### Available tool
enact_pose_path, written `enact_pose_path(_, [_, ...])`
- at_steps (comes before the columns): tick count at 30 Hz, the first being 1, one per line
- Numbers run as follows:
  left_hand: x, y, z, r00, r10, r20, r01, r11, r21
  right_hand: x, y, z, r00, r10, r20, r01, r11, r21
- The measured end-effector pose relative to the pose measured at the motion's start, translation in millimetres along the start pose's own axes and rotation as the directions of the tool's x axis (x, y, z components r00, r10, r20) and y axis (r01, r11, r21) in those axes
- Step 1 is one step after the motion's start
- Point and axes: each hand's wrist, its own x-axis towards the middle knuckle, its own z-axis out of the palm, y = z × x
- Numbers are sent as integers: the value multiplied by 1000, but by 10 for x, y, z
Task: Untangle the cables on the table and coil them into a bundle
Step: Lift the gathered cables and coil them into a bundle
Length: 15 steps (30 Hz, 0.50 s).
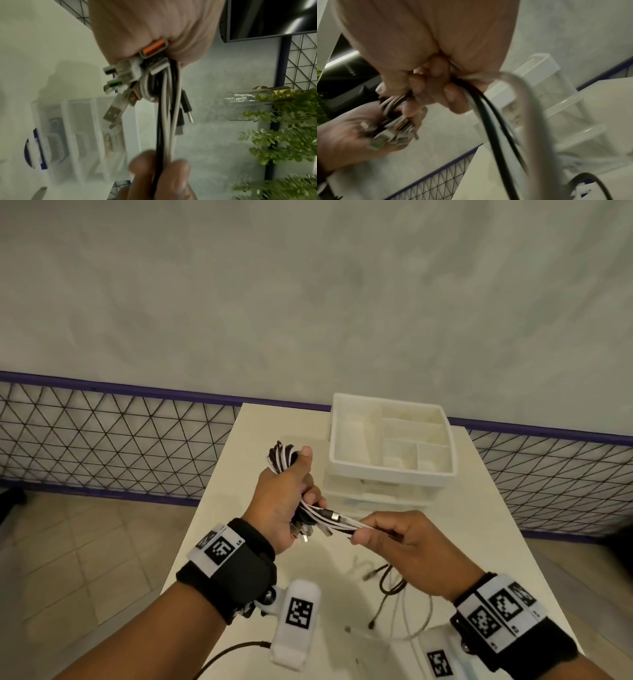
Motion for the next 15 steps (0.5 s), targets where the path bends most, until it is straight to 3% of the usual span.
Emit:
enact_pose_path(3, [13,-5,-20,977,-49,209,10,983,185,-34,51,-276,999,34,25,-35,999,16])
enact_pose_path(5, [-17,-23,1,926,-134,352,-16,920,393,-26,32,-375,998,10,54,-10,1000,-3])
enact_pose_path(8, [-137,-59,168,819,-235,524,-199,739,643,44,-54,-386,998,-32,45,36,997,-75])
enact_pose_path(10, [-186,-116,271,762,-260,594,-310,659,685,84,-55,-374,997,-67,44,73,987,-141])
enact_pose_path(15, [-167,-236,380,798,-205,566,-388,543,744,19,28,-362,989,-122,-79,118,991,-57])
